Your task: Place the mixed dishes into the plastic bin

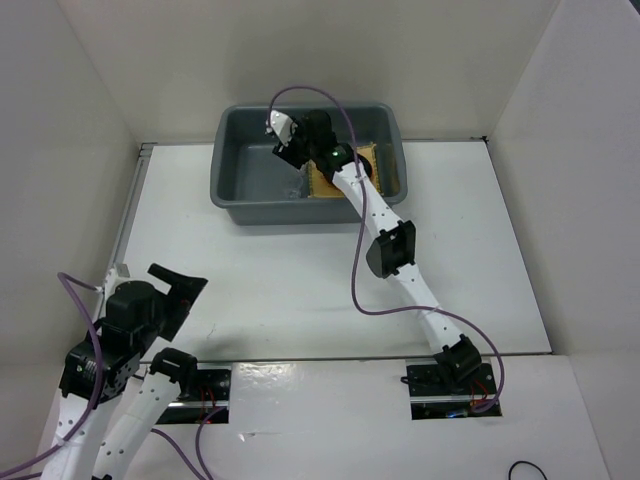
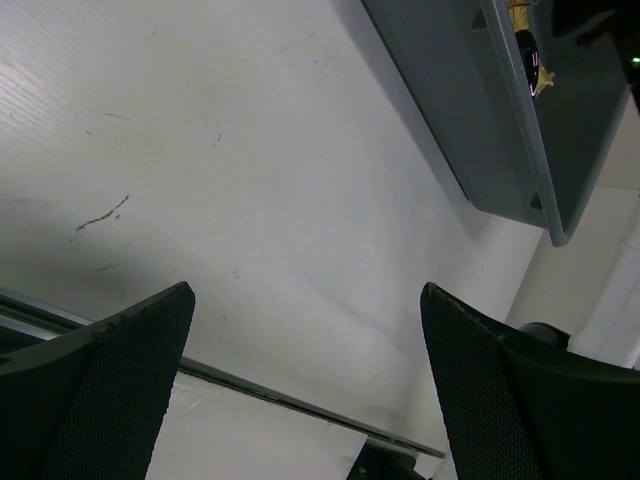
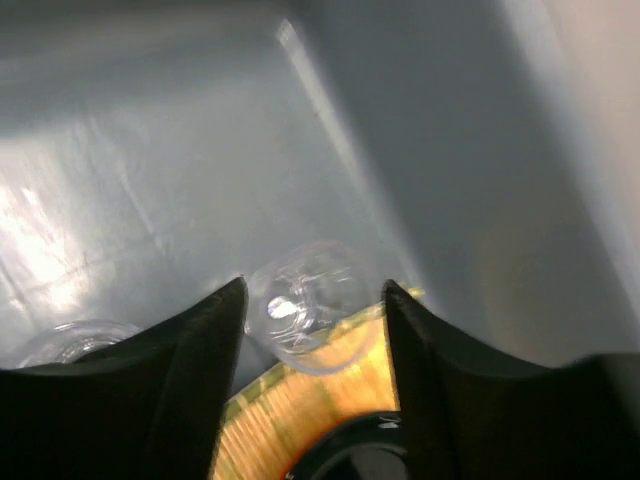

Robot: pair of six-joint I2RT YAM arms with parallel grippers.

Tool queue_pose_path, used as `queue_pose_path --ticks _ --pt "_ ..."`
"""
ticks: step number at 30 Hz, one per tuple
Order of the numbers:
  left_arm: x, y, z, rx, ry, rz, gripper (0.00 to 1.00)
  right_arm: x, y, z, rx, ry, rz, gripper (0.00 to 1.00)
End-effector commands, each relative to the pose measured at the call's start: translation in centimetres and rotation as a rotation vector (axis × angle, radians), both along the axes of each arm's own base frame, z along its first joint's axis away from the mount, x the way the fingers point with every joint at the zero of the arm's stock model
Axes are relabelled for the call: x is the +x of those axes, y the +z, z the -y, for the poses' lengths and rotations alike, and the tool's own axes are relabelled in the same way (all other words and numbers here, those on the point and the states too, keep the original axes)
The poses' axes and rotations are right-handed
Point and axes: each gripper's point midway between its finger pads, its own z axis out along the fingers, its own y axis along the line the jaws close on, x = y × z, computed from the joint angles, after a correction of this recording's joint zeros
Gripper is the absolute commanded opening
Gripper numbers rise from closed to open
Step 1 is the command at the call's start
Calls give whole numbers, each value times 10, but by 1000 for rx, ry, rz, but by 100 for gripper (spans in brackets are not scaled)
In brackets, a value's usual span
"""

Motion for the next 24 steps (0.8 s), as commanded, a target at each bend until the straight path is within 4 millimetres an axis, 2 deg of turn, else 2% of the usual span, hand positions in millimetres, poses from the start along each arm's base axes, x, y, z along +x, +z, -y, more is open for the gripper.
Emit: queue_pose_path --ticks 1,2,3,5,6,7,8,9,10,11,12,13,14,15,16,17,18,19,20,21,22,23,24 --pt "3 3 -5 -2 39 26 100 -16 191 18 271 -50 208 68" --pt "3 11 -7 -2 48 48 100 -15 207 30 333 -103 186 77" --pt "4 15 -10 2 59 61 100 -25 236 38 372 -126 202 80" --pt "9 24 -19 47 91 83 100 -27 258 63 408 -235 203 87" --pt "14 37 -21 65 97 109 100 -35 280 79 444 -278 207 89" --pt "22 49 -25 115 95 151 100 -41 286 85 443 -297 195 89" --pt "28 58 -27 146 91 170 100 -48 271 97 389 -322 125 91" --pt "39 61 -26 192 79 155 100 -61 276 107 343 -291 106 91" --pt "49 78 -27 262 45 190 100 -75 266 108 283 -255 56 91" --pt "65 73 -26 331 19 138 100 -95 236 116 193 -259 -68 92" --pt "75 74 -24 380 -13 121 100 -105 226 125 153 -282 -116 92" --pt "86 83 -23 456 -62 131 100 -115 221 139 131 -325 -164 92" --pt "103 70 -17 498 -111 70 100 -129 207 148 86 -352 -233 93" --pt "114 71 -14 527 -130 74 100 -123 168 175 44 -508 -359 95" --pt "123 66 -13 546 -153 58 100 -145 196 191 76 -497 -362 95" --pt "133 61 -8 570 -194 40 100 -154 196 204 84 -477 -403 97" --pt "143 64 -3 565 -204 69 100 -163 185 209 112 -429 -491 98" --pt "149 65 -1 563 -212 80 100 -162 192 240 150 -504 -496 98" --pt "153 61 3 560 -243 83 100 -173 204 253 147 -540 -468 98" --pt "158 63 7 549 -248 110 100 -173 206 276 129 -618 -445 98" --pt "162 62 6 565 -260 110 100 -184 221 288 148 -636 -418 98" --pt "166 59 6 565 -275 104 100 -190 211 302 135 -670 -452 98" --pt "170 55 9 572 -296 97 100 -194 209 324 145 -698 -464 98"
